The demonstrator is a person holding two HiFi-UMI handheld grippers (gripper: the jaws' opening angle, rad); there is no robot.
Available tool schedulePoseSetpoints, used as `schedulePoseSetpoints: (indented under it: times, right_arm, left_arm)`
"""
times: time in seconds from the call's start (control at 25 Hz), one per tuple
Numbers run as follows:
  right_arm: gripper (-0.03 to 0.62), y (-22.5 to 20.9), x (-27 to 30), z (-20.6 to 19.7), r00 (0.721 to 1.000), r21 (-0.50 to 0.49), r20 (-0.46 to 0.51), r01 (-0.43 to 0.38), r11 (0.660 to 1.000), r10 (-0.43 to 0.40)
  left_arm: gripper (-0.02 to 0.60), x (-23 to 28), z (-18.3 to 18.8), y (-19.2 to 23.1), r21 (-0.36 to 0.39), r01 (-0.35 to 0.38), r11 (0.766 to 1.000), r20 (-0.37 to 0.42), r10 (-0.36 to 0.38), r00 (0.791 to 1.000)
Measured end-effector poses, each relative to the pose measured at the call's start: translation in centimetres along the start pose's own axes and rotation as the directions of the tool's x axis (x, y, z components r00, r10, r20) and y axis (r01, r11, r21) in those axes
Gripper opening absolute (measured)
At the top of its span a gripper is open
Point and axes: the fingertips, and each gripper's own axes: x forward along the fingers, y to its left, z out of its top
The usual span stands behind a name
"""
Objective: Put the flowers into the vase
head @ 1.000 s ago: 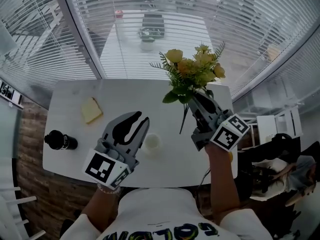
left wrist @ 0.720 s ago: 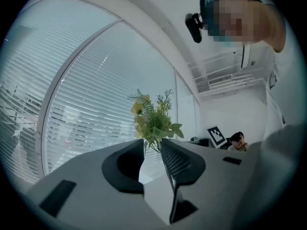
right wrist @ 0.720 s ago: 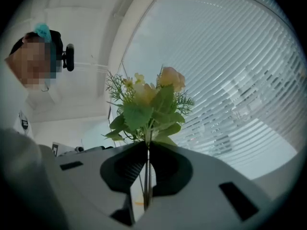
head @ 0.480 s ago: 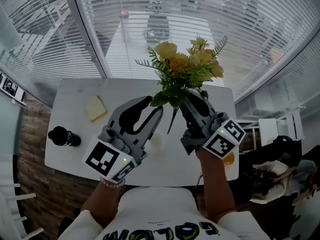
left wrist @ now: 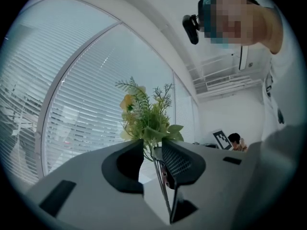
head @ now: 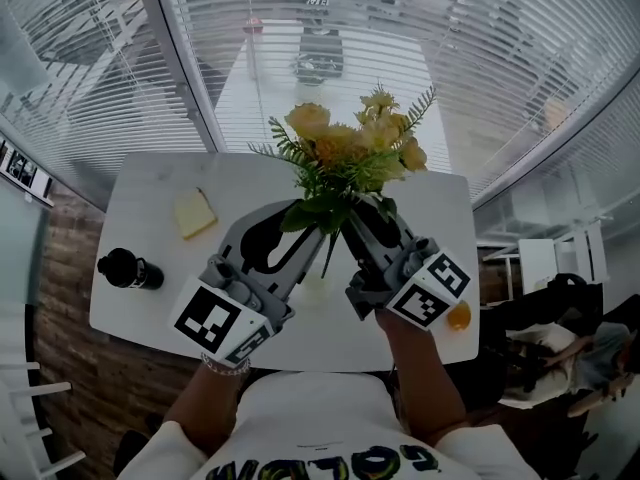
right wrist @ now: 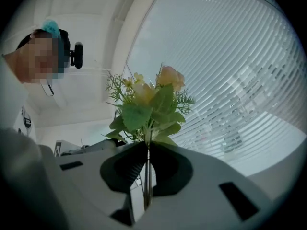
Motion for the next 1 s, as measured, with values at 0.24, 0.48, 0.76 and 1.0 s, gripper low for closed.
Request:
schedulePoseSetpoints:
  times: [0.24,0.48,0.76,1.0]
  right_arm:
    - [0.040,0.3,0.2,-1.7,1.000,0.007,-0.013,-0.002,1.000,0.002]
    - [0.041,1.4,-2.3,-5.1,1.000,-0.006,-0.004,-0.007,1.000,0.007]
    - [0.044,1.0,-2.9,-6.8,1.000,-0.038,-0.002,0.009,0.999,-0.009]
    - [0.046,0.5,-2.9,-7.3,1.000,-0.052,-0.004,0.017,0.999,-0.018]
  left_arm:
    - [0.110,-0.5,-1.2,0.4,-0.006,-0.009,1.000,-0.016,0.009,1.000]
    - [0.101,-2.6,-4.5,-1.4,-0.005,-0.013,1.000,-0.032,0.013,0.999]
    - [0.101,-3.1,-6.7,-1.2,-0.032,-0.012,0.999,-0.061,0.010,0.998]
    - [0.101,-2.6,-7.8,-1.0,-0.064,-0.020,0.998,-0.092,0.014,0.996]
